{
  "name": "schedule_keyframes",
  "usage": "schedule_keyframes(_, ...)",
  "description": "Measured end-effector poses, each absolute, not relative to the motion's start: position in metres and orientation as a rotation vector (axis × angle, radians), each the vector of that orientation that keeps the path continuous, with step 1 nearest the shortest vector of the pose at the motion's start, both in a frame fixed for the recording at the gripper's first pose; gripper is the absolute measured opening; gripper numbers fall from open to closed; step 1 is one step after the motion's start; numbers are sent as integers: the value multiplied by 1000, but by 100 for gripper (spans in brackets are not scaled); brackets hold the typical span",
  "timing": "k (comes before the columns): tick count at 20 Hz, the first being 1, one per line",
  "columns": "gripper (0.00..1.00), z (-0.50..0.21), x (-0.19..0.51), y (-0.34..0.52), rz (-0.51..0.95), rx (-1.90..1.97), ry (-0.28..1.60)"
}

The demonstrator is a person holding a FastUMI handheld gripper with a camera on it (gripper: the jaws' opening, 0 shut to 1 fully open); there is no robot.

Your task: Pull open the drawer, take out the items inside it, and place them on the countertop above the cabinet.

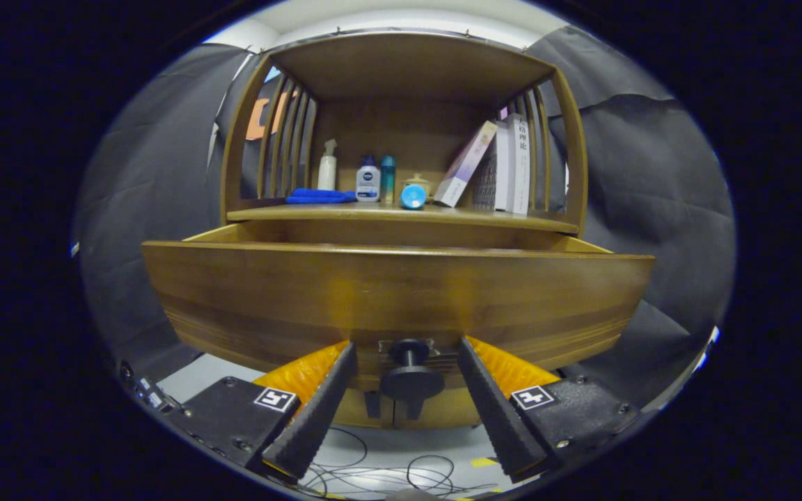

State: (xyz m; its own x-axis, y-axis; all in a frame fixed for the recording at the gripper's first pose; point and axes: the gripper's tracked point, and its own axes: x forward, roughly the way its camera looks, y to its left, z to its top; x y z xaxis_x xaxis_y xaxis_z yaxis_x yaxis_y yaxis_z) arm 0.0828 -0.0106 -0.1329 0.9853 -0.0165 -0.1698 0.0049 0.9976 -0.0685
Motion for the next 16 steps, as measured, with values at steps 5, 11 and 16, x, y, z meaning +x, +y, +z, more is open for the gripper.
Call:
schedule_keyframes(5,98,-127,118,-8,-20,-32,189)
schedule_keyframes(11,97,-124,157,-5,-20,-33,196)
schedule_keyframes(16,98,-120,187,-4,-19,-29,209)
